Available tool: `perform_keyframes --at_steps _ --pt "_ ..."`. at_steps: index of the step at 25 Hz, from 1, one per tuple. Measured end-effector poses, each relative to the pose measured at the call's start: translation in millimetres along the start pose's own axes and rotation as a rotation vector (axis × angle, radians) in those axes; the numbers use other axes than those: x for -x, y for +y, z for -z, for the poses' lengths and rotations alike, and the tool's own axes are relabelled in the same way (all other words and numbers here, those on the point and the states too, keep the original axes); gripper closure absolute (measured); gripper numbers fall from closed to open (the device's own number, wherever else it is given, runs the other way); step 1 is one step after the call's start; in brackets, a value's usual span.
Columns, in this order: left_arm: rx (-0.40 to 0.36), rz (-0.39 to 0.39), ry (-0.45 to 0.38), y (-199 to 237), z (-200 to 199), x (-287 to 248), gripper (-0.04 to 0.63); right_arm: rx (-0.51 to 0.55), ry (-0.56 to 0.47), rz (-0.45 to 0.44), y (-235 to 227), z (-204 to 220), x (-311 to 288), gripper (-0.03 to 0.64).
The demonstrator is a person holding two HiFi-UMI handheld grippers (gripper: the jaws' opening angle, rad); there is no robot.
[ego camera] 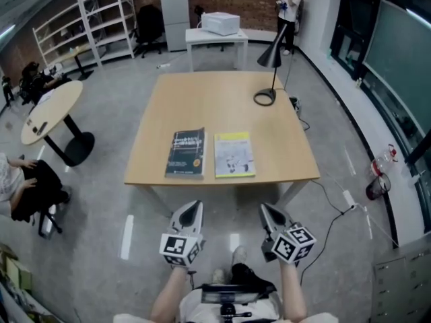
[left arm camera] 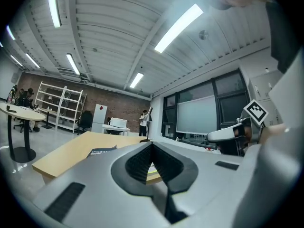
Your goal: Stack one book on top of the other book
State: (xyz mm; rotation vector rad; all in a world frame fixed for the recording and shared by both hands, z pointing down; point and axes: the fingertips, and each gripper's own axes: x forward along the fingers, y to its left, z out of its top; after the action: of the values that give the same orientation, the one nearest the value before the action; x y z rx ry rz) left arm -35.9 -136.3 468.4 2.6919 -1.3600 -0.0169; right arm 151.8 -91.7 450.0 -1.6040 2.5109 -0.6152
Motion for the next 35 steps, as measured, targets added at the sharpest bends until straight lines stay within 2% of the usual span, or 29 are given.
perform_keyframes --at_steps 6,9,13,22,25,30,33,35 --pt "0.029 -0.027 0.036 2 15 -80 0.592 0.004 -0.016 -0.023 -60 -29 -40 0.618" --pt "0.028 -0.033 0.036 3 15 -123 0.592 -0.009 -0.021 -0.058 -88 -43 -64 0.618" --pt "0.046 -0.044 0.038 1 21 -163 0.592 -0.006 -0.012 -0.059 -126 -54 -89 0.618" --pt "0.058 -0.076 0.058 18 18 -199 0.592 -0.037 0.0 -0.135 -148 -78 -135 0.618" --pt "0.05 -0.078 0.067 28 17 -207 0.592 -0.034 0.025 -0.13 -151 -77 -145 0.618" --pt "0.09 -0.067 0.086 45 28 -223 0.592 -0.07 0.043 -0.111 -162 -70 -164 0.618" --pt "0.127 -0.07 0.13 53 44 -230 0.592 -0.079 0.079 -0.071 -173 -55 -174 0.618" --pt "0.16 -0.069 0.188 56 59 -237 0.592 -0.095 0.122 -0.034 -184 -41 -182 0.617"
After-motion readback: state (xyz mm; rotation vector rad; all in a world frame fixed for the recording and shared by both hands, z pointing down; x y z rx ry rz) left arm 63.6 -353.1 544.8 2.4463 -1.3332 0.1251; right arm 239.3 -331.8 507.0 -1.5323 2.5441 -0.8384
